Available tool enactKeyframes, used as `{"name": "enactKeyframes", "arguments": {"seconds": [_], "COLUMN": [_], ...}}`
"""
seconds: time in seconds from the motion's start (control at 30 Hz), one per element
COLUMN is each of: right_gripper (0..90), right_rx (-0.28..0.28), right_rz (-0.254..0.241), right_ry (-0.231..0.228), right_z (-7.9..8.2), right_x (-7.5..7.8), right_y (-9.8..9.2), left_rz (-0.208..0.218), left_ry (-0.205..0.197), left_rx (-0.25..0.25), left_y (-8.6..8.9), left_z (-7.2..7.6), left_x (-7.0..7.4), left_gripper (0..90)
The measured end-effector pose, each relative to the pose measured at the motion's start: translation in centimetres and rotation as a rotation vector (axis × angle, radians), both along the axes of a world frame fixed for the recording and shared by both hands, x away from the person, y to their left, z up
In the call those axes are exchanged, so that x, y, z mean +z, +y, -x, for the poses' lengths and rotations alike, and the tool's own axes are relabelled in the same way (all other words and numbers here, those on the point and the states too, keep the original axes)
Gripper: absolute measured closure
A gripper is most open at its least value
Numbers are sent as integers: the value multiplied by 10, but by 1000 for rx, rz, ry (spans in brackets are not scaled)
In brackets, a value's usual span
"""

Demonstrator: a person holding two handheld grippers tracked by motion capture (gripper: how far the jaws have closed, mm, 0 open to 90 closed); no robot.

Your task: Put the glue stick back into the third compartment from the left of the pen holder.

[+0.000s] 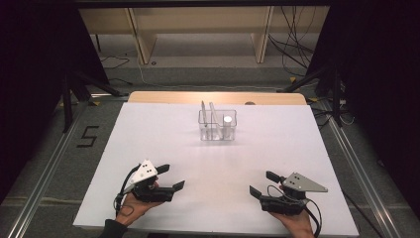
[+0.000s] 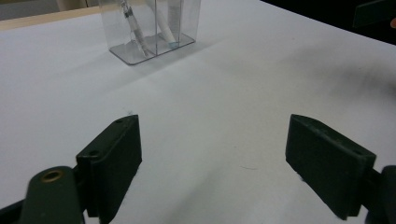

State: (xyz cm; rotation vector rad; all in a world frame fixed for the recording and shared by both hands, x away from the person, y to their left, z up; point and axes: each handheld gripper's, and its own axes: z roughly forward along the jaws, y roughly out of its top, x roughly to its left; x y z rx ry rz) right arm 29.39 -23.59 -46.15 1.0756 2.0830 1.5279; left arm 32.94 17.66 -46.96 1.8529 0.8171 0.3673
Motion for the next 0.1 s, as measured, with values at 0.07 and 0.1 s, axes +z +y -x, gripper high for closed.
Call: {"name": "enactKeyframes", "arguments": {"seconds": [0.07,0.1], "right_gripper": [196,196], "right_rx": [0,0], "right_rz": [1,1], "right_ry": [-1,0], "right_z": [0,0], "right_x": [0,0], "right_y": [0,0], "left_rz": [-1,0], "left_ry": [1,1], "left_rx": [1,2], "left_y": [0,0], "left_z": [0,0], "left_x": [0,0], "left_gripper": [180,180]}}
